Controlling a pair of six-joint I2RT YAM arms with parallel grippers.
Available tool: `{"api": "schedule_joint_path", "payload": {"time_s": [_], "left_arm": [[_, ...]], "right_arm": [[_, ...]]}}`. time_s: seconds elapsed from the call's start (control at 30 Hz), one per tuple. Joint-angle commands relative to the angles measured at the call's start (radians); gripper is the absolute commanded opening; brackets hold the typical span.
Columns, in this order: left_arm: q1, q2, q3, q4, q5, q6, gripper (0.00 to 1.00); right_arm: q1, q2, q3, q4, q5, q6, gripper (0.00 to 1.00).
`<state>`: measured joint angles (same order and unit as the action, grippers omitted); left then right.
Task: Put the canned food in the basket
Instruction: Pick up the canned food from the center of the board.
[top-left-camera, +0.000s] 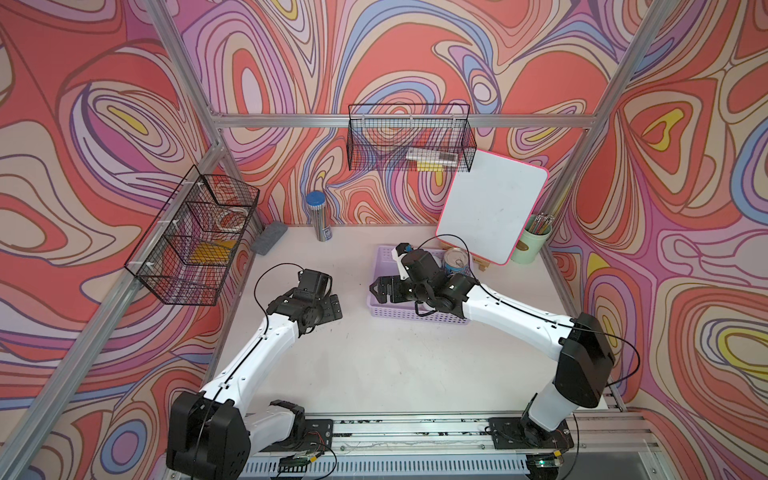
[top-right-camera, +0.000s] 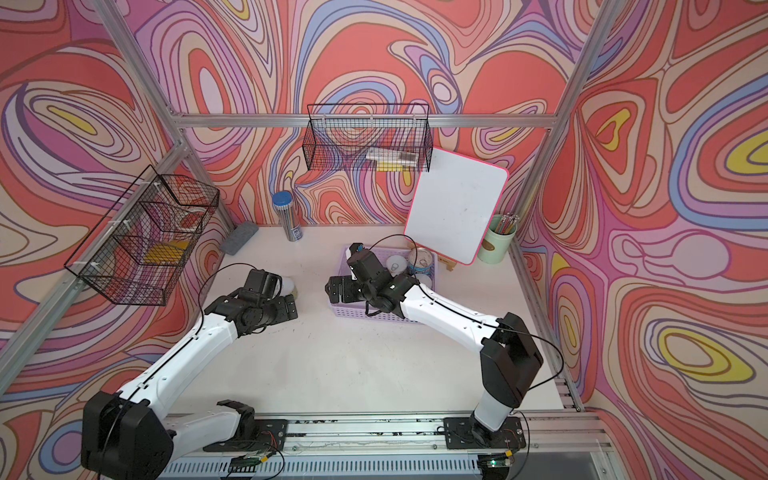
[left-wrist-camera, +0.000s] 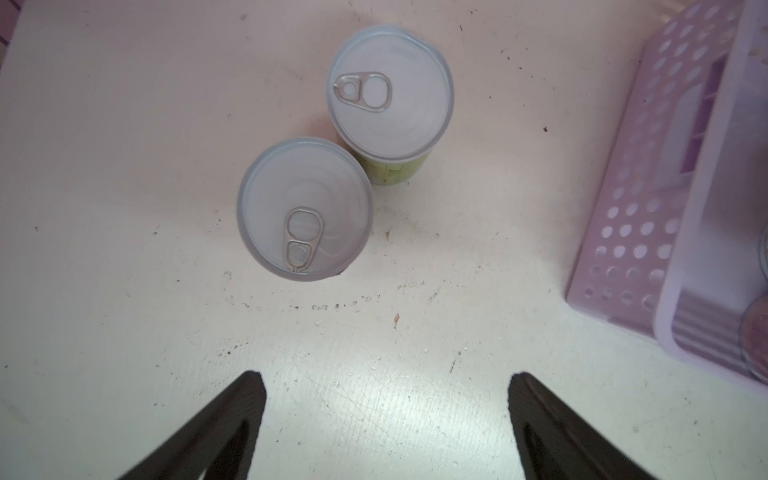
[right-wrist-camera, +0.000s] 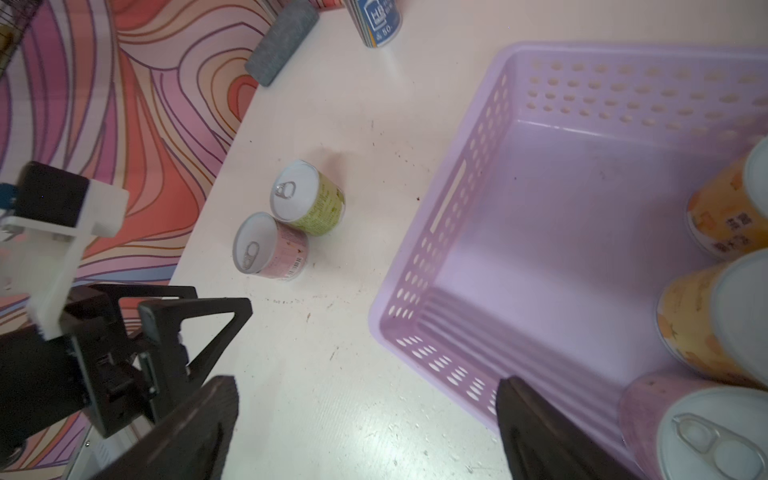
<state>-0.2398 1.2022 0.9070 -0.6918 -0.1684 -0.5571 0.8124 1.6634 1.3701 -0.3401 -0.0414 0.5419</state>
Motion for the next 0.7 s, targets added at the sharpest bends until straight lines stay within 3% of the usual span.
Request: {"api": "schedule_joint_path", "payload": {"time_s": [0.0, 0.23, 0.5, 0.67], "left_arm": [[0.025, 0.042, 0.058, -0.075, -0.042, 0.016, 0.99], [0.071, 0.134, 0.114, -0.104, -0.014, 0.05, 0.99], [0.126, 0.236, 0.163, -0.096, 0.041, 0.078, 0.99], [0.162, 0.302, 0.204, -0.107, 0.082, 0.093, 0.99]], "right_arm": [[-0.001, -0.013, 0.031, 0.032, -0.037, -0.058, 0.98], [-0.01, 0.03, 0.162, -0.103, -0.165, -0.191, 0.98], [-0.013, 0.078, 0.249, -0.165, -0.274, -0.225, 0.96], [-0.013, 0.078, 0.255, -0.171, -0.239, -0.226, 0.95]]}}
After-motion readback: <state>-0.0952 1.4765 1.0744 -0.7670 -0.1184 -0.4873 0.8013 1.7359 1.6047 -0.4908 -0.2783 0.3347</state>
